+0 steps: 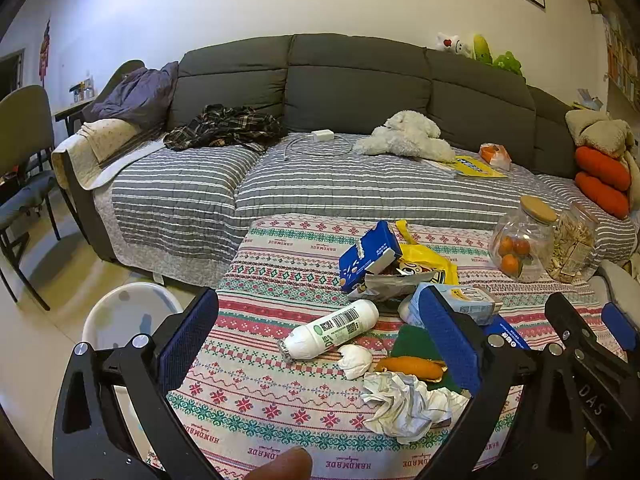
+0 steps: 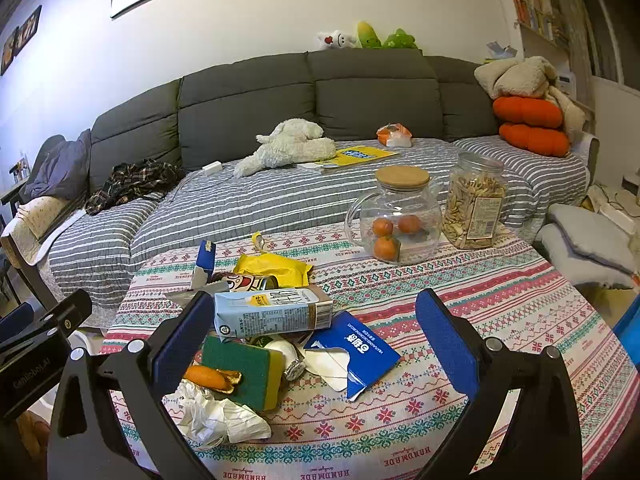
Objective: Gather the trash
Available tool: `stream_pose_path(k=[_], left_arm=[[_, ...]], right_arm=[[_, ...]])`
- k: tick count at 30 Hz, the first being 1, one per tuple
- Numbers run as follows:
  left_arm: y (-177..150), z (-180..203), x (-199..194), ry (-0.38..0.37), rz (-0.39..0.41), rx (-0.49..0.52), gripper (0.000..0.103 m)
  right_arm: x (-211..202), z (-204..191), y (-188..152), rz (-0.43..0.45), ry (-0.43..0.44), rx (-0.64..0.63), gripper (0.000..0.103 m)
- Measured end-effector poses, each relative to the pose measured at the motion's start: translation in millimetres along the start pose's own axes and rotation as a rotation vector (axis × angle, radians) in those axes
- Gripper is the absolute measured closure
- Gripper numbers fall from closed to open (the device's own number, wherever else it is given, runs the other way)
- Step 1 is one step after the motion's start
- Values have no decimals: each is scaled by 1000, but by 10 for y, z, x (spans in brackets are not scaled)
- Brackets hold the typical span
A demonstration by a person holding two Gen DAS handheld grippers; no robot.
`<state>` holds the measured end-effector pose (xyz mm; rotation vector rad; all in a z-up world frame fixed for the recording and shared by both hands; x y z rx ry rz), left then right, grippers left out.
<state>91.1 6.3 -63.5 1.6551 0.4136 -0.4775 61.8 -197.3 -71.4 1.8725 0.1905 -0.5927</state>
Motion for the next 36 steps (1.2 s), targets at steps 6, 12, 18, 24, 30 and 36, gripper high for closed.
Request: stream_pose_path(k=[6, 12, 18, 24, 30, 36], left_arm=[[-17, -9, 15, 0, -7, -5, 7], [-18, -13, 20, 0, -9, -6, 7], [-31, -7, 39, 1, -17, -10, 7], [-43, -19, 60, 3, -27, -12, 7], [-77, -17, 136, 6, -57, -10, 7], [-50, -143, 390, -54, -160, -81, 7]], right_arm=[[-3, -2, -2, -1, 0, 1, 5], [-2, 0, -7, -4, -1, -2, 5], [3, -3, -11, -5, -2, -2, 5], [26, -8, -34, -15, -4, -5, 5], [72, 11, -50, -46, -16, -6, 5], [232, 78, -151, -154, -41, -4, 5]])
Point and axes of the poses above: each gripper's, at about its wrist camera, not at the fingertips, and x roughly the way its jaws point, z to its right, y to its top, the point moved 10 cm from there along x, roughly the way its jaws point, and after that the axes turned 9 degrees about x, right-handed, at the moved point
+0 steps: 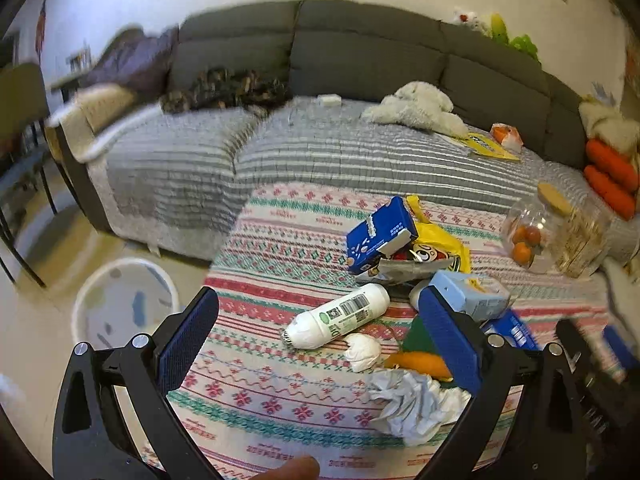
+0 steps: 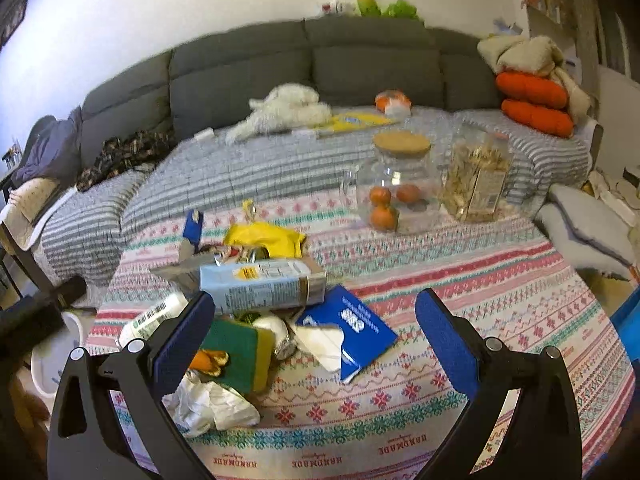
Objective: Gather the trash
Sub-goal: 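Grasp the white bottle with the left tool while the right tool grasps crumpled tissue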
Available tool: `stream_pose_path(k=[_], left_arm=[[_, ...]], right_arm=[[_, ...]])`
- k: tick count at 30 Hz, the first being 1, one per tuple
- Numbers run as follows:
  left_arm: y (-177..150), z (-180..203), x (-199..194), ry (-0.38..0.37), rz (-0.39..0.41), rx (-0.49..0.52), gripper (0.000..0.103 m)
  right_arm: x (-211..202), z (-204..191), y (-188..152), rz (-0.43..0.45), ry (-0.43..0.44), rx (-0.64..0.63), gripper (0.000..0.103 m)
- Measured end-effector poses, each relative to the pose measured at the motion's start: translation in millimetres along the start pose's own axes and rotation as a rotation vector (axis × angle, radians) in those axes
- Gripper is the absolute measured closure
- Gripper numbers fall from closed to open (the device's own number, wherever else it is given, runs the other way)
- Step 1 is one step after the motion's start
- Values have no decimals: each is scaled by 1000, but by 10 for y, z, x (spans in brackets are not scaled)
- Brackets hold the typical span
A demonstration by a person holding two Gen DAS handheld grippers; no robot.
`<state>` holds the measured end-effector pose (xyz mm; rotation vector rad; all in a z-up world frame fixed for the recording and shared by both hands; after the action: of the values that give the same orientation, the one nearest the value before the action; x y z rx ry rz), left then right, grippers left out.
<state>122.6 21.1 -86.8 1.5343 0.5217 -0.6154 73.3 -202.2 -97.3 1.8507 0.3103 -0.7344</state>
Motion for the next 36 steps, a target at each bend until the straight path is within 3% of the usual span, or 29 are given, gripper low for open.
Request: stream_pose_path(k=[3, 7, 11, 15, 19, 23, 25, 26, 28, 29, 36], left_arm=[[81, -123, 122, -59, -41, -69, 7], [80, -4, 356, -139, -156, 19, 7], [-101, 123, 655, -80, -260, 186, 7], [-308, 240, 999, -88, -380, 296, 7], [-329, 264, 1242, -50, -423, 382, 8], [-477, 270, 1461, -93, -530, 391, 20], [-567, 260, 1501, -116, -560, 391, 38], [-581, 263, 1486, -137, -555, 378, 42], [-565, 241, 1416, -151, -524, 357, 63], [-549, 213, 1357, -147, -506, 348, 65], [-238, 108, 759, -218, -346, 235, 66]], right_arm=[[75, 40, -41, -45, -4, 7, 5], [125, 74, -51, -69, -38, -12, 5], [184, 100, -69, -93, -56, -27, 5], [259, 93, -120, -136, -50, -46, 5], [322, 34, -176, -164, -36, -72, 5], [375, -33, -237, -186, -29, -109, 5], [390, -60, -271, -200, -20, -120, 5], [402, -87, -296, -209, -13, -128, 5], [402, -117, -323, -219, -1, -137, 5], [403, -149, -344, -224, 11, -144, 5], [388, -264, -486, -264, 59, -172, 5]])
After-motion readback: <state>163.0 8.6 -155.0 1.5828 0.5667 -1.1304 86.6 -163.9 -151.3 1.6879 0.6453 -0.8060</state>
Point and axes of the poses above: each gripper's, at about its wrist camera, not at the fingertips, and x roughly the way its jaws point, z to its right, y to its top, the point moved 10 cm from there along x, roughly the way its jaws point, and after that the axes turned 9 degrees about x, right-handed, at the moved point
